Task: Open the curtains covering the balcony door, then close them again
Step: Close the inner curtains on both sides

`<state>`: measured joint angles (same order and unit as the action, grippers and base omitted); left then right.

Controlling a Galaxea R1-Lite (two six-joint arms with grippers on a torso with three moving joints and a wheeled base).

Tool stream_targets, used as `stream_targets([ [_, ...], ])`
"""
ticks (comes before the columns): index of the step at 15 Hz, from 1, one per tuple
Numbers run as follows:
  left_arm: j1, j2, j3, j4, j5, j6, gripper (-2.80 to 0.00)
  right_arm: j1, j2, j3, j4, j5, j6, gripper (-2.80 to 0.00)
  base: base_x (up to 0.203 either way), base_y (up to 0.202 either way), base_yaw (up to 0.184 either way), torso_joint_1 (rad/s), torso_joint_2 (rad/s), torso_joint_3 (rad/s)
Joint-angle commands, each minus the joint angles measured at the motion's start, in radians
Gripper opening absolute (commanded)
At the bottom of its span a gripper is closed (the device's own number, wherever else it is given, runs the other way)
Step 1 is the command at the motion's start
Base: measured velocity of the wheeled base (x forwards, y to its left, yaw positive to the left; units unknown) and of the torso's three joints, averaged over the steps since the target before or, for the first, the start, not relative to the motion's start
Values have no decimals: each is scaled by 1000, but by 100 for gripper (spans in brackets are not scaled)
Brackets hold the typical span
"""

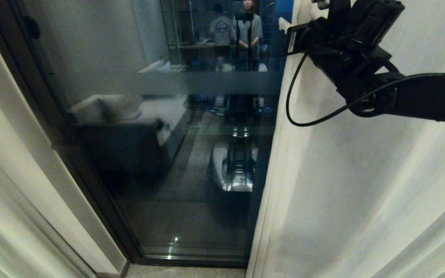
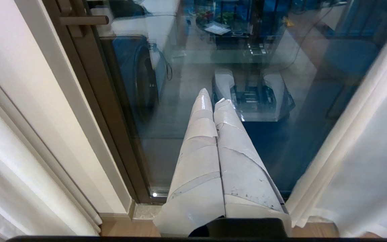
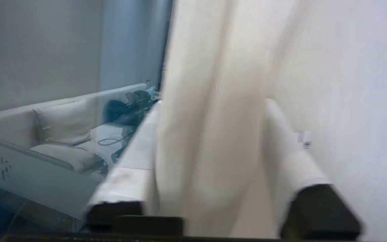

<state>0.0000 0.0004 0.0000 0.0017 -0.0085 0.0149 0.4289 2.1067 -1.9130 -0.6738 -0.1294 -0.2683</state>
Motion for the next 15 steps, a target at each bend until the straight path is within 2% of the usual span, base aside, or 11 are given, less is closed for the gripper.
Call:
stream_targets([
  [1, 0, 0, 0, 0, 1, 0, -280, 1, -41, 42, -4, -1, -2, 0, 0, 0, 0, 0, 0, 0],
  [5, 0, 0, 0, 0, -1, 0, -280, 2, -204, 267, -4, -1, -3, 0, 0, 0, 0, 0, 0, 0],
  [15, 0, 0, 0, 0, 1, 0, -280, 1, -728, 969, -9, -31, -3, 0, 0, 0, 0, 0, 0, 0],
])
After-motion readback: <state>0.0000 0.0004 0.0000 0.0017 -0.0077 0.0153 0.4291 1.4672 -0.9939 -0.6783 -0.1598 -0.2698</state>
